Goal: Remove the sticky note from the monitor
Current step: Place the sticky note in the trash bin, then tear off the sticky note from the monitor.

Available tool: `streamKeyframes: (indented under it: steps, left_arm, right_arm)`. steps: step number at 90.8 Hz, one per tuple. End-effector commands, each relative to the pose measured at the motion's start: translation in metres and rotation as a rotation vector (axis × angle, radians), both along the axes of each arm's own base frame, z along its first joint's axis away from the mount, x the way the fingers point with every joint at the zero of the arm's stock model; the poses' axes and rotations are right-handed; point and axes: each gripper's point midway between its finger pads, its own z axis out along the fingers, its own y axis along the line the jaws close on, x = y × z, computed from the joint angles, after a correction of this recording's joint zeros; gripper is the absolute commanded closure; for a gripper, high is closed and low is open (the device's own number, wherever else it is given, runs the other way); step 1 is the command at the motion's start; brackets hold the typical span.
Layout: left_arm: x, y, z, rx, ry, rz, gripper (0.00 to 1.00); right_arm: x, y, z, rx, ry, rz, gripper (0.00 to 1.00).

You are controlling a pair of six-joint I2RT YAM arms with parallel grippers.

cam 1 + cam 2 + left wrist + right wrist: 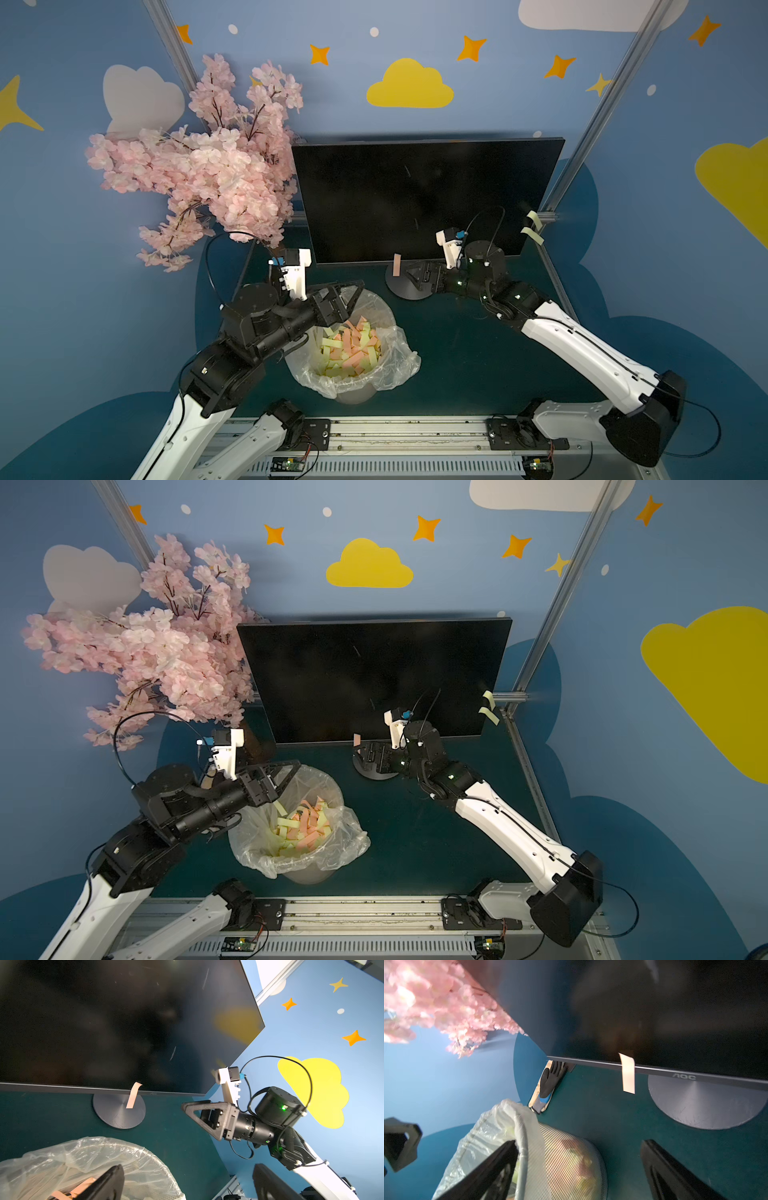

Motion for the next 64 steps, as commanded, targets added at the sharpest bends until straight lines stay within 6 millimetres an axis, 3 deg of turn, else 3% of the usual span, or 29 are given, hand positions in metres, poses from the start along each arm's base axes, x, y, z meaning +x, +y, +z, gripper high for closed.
streamKeyframes:
  steps: [1,19,44,64]
  left_arm:
    - [0.0,-0.012,0.02,-0.018,-0.069,-0.065,0.0]
    - [0.016,-0.032,0.019,-0.011,-0.066,-0.123,0.0]
    - [0.033,-0.061,0.014,-0.024,-0.043,-0.22,0.0]
    - [0.043,-0.074,0.011,-0.026,-0.029,-0.251,0.0]
  right_arm:
    - [0.005,-0.005,0.005,0.138,0.063,-0.042,0.03]
    - [0.024,-0.012,-0.027,0.179,0.096,-0.105,0.04]
    - [0.032,0.008,-0.071,0.184,0.107,-0.033,0.18]
    - [0.044,0.024,-0.081,0.259,0.078,-0.01,0.26]
